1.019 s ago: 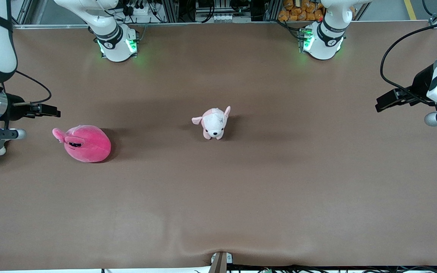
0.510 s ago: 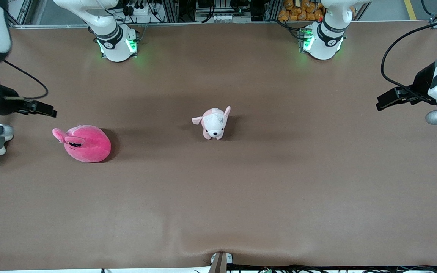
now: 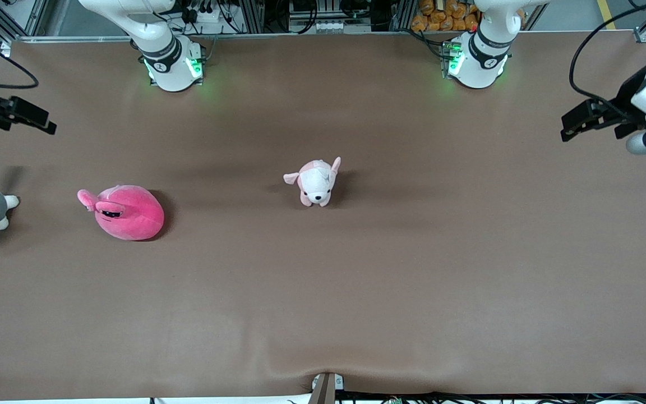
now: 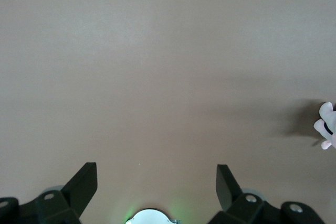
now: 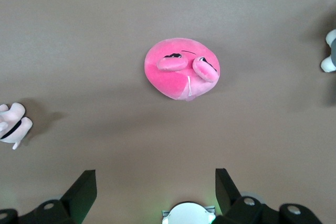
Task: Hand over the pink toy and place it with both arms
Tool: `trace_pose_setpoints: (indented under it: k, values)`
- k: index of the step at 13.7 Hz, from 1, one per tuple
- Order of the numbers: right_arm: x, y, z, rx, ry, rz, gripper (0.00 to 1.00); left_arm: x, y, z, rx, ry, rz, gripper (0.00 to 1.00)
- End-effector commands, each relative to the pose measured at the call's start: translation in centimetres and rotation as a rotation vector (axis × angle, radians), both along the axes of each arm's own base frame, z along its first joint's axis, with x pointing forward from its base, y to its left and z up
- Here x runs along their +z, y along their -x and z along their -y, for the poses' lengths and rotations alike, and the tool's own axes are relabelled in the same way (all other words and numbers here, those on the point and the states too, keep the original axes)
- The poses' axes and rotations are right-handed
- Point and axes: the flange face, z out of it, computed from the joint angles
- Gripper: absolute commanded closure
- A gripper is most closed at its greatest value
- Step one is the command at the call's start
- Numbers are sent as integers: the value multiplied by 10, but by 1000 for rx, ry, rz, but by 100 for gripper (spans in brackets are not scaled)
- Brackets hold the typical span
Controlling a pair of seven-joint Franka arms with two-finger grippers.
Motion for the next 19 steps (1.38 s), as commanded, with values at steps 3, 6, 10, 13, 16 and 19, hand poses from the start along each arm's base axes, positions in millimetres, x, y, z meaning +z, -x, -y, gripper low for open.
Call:
trace_pose_setpoints:
  k: [3, 6, 10, 13, 16, 19]
  values:
    - [30, 5, -20, 12, 15, 12, 0, 11, 20, 3, -13, -4, 29, 0]
    - [32, -3, -12, 61, 15, 28, 0, 13, 19, -2, -6, -2, 35, 0]
    - [28, -15, -14, 73, 10, 24, 0, 13, 16, 4, -19, -3, 55, 0]
    - [26, -15, -14, 76, 9, 18, 0, 13, 20, -3, -22, -2, 33, 0]
    - [27, -14, -10, 83, 10, 20, 0, 12, 18, -11, -48, -6, 24, 0]
    - [27, -15, -17, 94, 12, 23, 0, 15, 18, -12, -47, -7, 31, 0]
